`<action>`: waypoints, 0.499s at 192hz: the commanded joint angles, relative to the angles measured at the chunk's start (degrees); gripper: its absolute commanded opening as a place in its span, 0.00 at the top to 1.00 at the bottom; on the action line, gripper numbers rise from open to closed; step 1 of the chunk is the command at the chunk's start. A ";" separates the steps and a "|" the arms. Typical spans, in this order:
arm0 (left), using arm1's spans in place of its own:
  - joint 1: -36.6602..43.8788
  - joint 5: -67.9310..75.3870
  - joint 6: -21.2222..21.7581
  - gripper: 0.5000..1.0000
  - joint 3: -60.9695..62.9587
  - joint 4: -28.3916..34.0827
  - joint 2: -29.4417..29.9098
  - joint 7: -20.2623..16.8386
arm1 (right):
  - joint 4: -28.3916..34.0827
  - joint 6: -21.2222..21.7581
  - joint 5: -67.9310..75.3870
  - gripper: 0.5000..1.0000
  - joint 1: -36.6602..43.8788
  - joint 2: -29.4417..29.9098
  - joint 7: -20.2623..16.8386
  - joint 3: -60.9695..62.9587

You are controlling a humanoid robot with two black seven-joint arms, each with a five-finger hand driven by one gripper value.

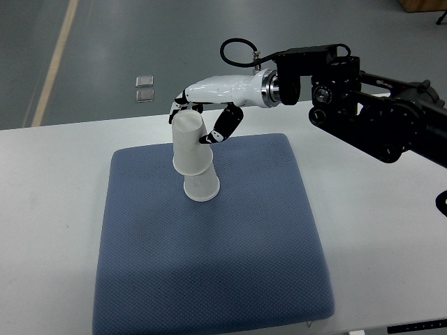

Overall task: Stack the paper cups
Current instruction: 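Lower the held cup onto the cup on the pad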

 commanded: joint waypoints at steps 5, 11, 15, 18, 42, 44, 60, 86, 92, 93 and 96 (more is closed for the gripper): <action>0.00 0.00 0.05 0.00 0.06 -0.06 0.00 -0.01 | -0.24 -0.48 -0.19 0.62 -0.29 0.04 0.09 -0.56; 0.00 0.00 0.05 0.00 -0.03 -0.06 0.00 -0.01 | -0.24 -0.57 -0.19 0.60 -0.38 0.04 0.09 -0.56; 0.00 0.00 0.05 0.00 0.06 0.02 0.00 -0.01 | -0.24 -0.57 -0.19 0.57 -0.38 0.04 0.09 -0.56; 0.00 0.00 -0.03 0.00 0.05 0.02 0.00 -0.01 | -0.24 -0.57 -0.19 0.55 -0.38 0.13 0.09 -0.56; 0.00 0.00 -0.03 0.00 0.06 0.02 0.00 -0.01 | -0.33 -0.92 -0.28 0.41 -0.47 0.39 0.09 -0.65; 0.00 0.00 0.05 0.00 0.06 -0.06 0.00 -0.01 | -0.33 -0.83 -0.36 0.38 -0.47 0.31 0.09 -0.65; 0.00 0.00 0.05 0.00 0.06 0.02 0.00 -0.01 | -0.33 -0.66 -0.28 0.26 -0.38 -0.05 0.09 -0.74; 0.00 0.00 -0.03 0.00 -0.03 0.02 0.00 -0.01 | -0.24 -0.13 -0.19 0.20 -0.38 -0.40 0.09 -0.74; 0.00 0.00 0.05 0.00 -0.03 -0.06 0.00 -0.01 | -0.24 -0.04 -0.19 0.19 -0.38 -0.49 0.09 -0.83; 0.00 0.00 0.05 0.00 -0.03 -0.06 0.00 -0.01 | -0.24 -0.04 -0.19 0.18 -0.38 -0.49 0.09 -0.83; 0.00 0.00 0.05 0.00 0.06 -0.06 0.00 -0.01 | -0.24 -0.04 -0.19 0.18 -0.38 -0.49 0.09 -0.91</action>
